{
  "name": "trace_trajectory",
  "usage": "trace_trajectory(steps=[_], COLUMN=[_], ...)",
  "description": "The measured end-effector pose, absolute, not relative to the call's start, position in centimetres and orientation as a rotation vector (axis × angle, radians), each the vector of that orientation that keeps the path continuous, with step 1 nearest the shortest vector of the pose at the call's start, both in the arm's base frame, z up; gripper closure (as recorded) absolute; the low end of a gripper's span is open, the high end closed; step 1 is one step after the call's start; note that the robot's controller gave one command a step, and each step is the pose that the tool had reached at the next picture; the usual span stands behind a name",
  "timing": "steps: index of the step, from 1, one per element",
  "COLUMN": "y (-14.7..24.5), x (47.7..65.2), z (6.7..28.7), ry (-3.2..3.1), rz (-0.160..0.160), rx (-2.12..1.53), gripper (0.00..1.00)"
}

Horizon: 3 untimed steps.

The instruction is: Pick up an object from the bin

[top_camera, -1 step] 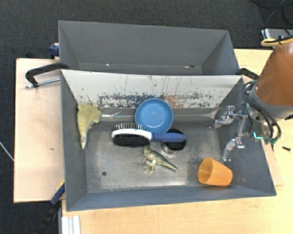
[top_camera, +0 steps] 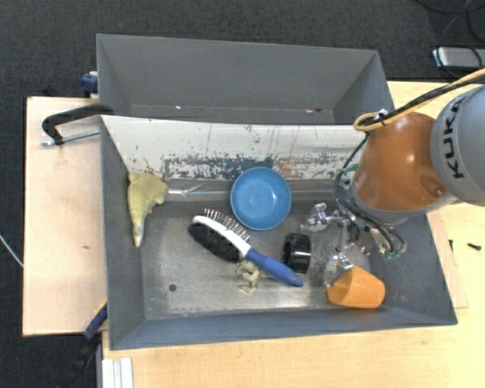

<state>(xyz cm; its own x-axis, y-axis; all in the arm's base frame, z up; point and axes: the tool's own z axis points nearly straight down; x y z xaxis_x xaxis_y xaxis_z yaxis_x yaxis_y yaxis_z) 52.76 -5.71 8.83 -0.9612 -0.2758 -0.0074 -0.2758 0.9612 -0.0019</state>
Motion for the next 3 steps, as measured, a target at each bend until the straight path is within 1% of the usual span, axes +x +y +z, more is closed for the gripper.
trace_trajectory(steps=[1,2,3], y=[1.9,1.7,0.9], x=[51.9,52.0,51.6], z=[7.6,7.6,22.3], ry=[3.088,3.086,3.073], rz=[-0.006,-0.005,-0.003], rx=[-0.544,-0.533,-0.578], gripper=[0.00,1.00,1.00])
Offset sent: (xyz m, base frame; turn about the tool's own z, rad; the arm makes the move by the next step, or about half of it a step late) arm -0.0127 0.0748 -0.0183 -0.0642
